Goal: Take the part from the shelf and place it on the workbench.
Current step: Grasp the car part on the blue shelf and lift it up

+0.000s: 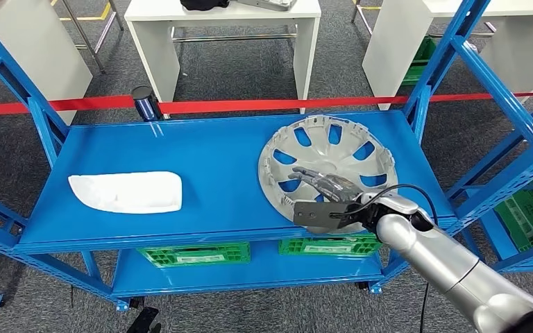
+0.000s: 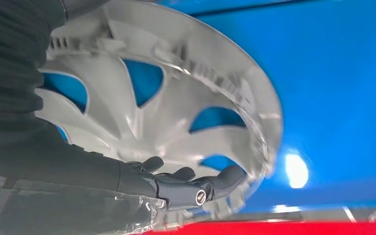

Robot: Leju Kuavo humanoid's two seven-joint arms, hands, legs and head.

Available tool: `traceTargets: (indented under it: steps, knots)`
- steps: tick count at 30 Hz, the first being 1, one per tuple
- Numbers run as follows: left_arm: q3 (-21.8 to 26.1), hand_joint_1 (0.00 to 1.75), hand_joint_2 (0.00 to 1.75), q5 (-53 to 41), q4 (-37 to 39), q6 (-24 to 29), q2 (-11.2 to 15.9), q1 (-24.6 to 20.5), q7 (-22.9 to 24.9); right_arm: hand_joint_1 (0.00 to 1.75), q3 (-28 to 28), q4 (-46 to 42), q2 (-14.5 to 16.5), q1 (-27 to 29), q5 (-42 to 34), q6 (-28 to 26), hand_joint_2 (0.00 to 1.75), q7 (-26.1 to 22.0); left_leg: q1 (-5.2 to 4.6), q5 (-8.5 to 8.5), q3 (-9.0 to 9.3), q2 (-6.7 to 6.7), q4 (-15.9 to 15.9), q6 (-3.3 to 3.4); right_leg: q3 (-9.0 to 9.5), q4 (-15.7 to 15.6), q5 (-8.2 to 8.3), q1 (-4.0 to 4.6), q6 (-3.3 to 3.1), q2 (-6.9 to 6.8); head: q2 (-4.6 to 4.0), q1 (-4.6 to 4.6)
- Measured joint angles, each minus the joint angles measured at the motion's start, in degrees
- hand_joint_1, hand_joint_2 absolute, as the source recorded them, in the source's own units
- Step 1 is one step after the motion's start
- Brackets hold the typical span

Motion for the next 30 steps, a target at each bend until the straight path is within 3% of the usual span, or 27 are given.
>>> traceTargets:
  steps: [2, 3, 5, 7, 9, 11, 13, 14, 15, 16, 18, 20, 24, 26, 28, 29, 30]
  knots:
    - [0.0, 0.0, 0.0, -0.26, -0.06, 0.16, -0.07, -0.01, 0.05, 0.0, 0.07, 0.32, -0.25, 0.18, 0.5, 0.0, 1.75, 0.08, 0.06, -0.28, -0.01, -0.08, 0.42, -0.33, 3.52, -7.28, 3.0, -0.28, 1.11, -0.15, 0.0, 0.01]
    - [0.0, 0.0, 0.0, -0.38, -0.09, 0.2, -0.08, -0.03, 0.08, 0.0, 0.07, 0.44, -0.32, 0.2, 0.72, 0.01, 1.75, 0.1, -0.05, -0.55, -0.12, -0.11, 0.79, -0.63, 5.57, -11.2, 4.36, -0.29, 1.21, -0.21, 0.0, 0.03]
    - [0.0, 0.0, 0.0, -0.64, -0.1, 0.29, -0.05, -0.06, 0.24, 0.0, 0.04, 0.65, -0.42, 0.35, 1.21, 0.23, 1.75, 0.13, -0.28, -0.97, -0.32, -0.11, 1.36, -1.16, 7.74, -15.27, 5.67, -0.19, 0.53, -0.28, 0.0, 0.0]
    - [-0.01, 0.0, 0.0, -0.84, -0.1, 0.35, -0.02, -0.1, 0.43, 0.0, 0.01, 0.89, -0.48, 0.56, 1.8, 0.65, 1.75, 0.09, -0.24, -1.06, -0.39, -0.08, 1.46, -1.54, 7.77, -15.37, 5.8, -0.08, -0.48, -0.22, 0.0, -0.03]
    - [-0.02, 0.0, 0.0, -0.86, -0.11, 0.35, -0.04, -0.15, 0.54, 0.0, 0.0, 1.1, -0.47, 0.56, 2.23, 1.08, 1.75, 0.02, 0.0, -1.95, -0.96, -0.05, 2.6, -2.11, 7.89, -15.47, 5.87, -0.27, -1.1, -0.19, 0.0, -0.07]
    - [-0.02, 0.0, 0.0, -0.89, -0.12, 0.38, -0.02, -0.23, 0.59, 0.0, -0.01, 1.31, -0.45, 0.45, 2.59, 1.68, 1.75, -0.02, 0.26, -4.84, -3.38, -0.02, 7.78, -2.78, 8.01, -15.53, 5.86, -0.46, -1.45, -0.19, 0.0, -0.17]
    - [-0.03, 0.0, 0.0, -0.98, -0.12, 0.42, 0.02, -0.28, 0.67, 0.0, 0.19, 1.66, -0.43, 0.41, 3.08, 2.57, 1.75, 0.07, 0.51, -8.07, -7.15, -0.01, 15.63, -3.2, 8.01, -15.51, 5.8, -0.38, -1.57, -0.2, 0.0, -0.21]
    - [-0.04, 0.0, 0.0, -1.05, -0.12, 0.42, 0.02, -0.28, 0.72, 0.0, 0.34, 1.87, -0.42, 0.41, 3.32, 2.99, 1.75, 0.12, 0.58, -8.59, -8.41, 0.0, 18.02, -3.26, 8.02, -15.51, 5.79, -0.33, -1.58, -0.2, 0.0, -0.21]
    - [-0.04, 0.0, 0.0, -1.15, -0.12, 0.42, 0.01, -0.29, 0.77, 0.0, 0.48, 2.06, -0.39, 0.41, 3.54, 3.31, 1.75, 0.17, 0.6, -8.02, -8.63, 0.0, 18.21, -3.22, 8.04, -15.51, 5.78, -0.29, -1.59, -0.17, 0.0, -0.21]
    - [-0.04, 0.0, 0.0, -1.27, -0.12, 0.41, 0.01, -0.33, 0.8, 0.0, 0.57, 2.19, -0.37, 0.4, 3.7, 3.5, 1.75, 0.18, 0.6, -6.46, -7.69, 0.0, 16.03, -3.07, 8.08, -15.51, 5.77, -0.25, -1.58, -0.13, 0.0, -0.21]
    - [-0.02, 0.0, 0.0, -1.51, -0.12, 0.41, 0.1, -0.5, 0.86, 0.0, 0.63, 2.33, -0.3, 0.26, 3.94, 3.83, 1.75, 0.18, 0.47, -2.73, -3.74, -0.01, 7.95, -2.5, 8.18, -15.52, 5.76, -0.14, -1.55, -0.02, 0.0, -0.2]
    - [0.01, 0.0, 0.0, -1.6, -0.12, 0.42, 0.22, -0.79, 0.94, 0.0, 0.75, 2.53, -0.26, -0.1, 4.07, 4.46, 1.75, 0.18, 0.14, -1.29, -1.0, 0.0, 2.64, -1.95, 8.04, -15.51, 5.79, 0.08, -1.33, 0.01, 0.0, -0.16]
    - [0.24, 0.0, 0.0, -1.61, -0.13, 0.66, 0.4, -0.96, 0.97, 0.0, 1.14, 3.13, -0.18, -0.57, 4.36, 5.73, 1.75, 0.16, 0.03, -0.93, -0.21, 0.07, 1.04, -0.93, 7.52, -15.22, 5.66, 0.09, -0.44, -0.07, 0.0, -0.12]
    - [0.55, 0.0, 0.0, -1.61, -0.17, 0.79, 0.38, -1.08, 0.9, 0.0, 1.57, 3.89, -0.15, -1.29, 4.54, 6.33, 1.75, 0.1, 0.19, -0.43, 0.17, 0.14, 0.28, -0.32, 5.43, -11.0, 3.58, 0.1, -0.61, -0.13, 0.0, -0.02]
    - [0.82, 0.0, 0.0, -1.61, -0.21, 0.87, 0.37, -1.13, 0.84, 0.0, 2.16, 5.15, -0.15, -1.86, 4.65, 6.78, 1.75, 0.0, 0.02, -0.37, 0.16, 0.11, 0.22, -0.1, 1.73, -3.1, 0.53, 0.13, -0.98, -0.14, 0.0, 0.02]
    - [0.91, 0.0, 0.0, -1.61, -0.21, 0.87, 0.38, -1.12, 0.83, 0.0, 2.47, 5.78, -0.15, -1.92, 4.66, 6.89, 1.75, -0.05, -0.02, -0.38, 0.15, 0.06, 0.25, -0.07, 0.29, -0.15, -0.28, 0.12, -0.91, -0.15, 0.0, 0.02]
    - [0.99, 0.0, 0.0, -1.61, -0.21, 0.87, 0.39, -1.11, 0.82, 0.0, 2.78, 6.34, -0.15, -1.91, 4.66, 6.97, 1.75, -0.09, -0.03, -0.4, 0.15, 0.0, 0.29, -0.07, -0.22, 0.81, -0.27, 0.08, -0.62, -0.15, 0.0, 0.02]
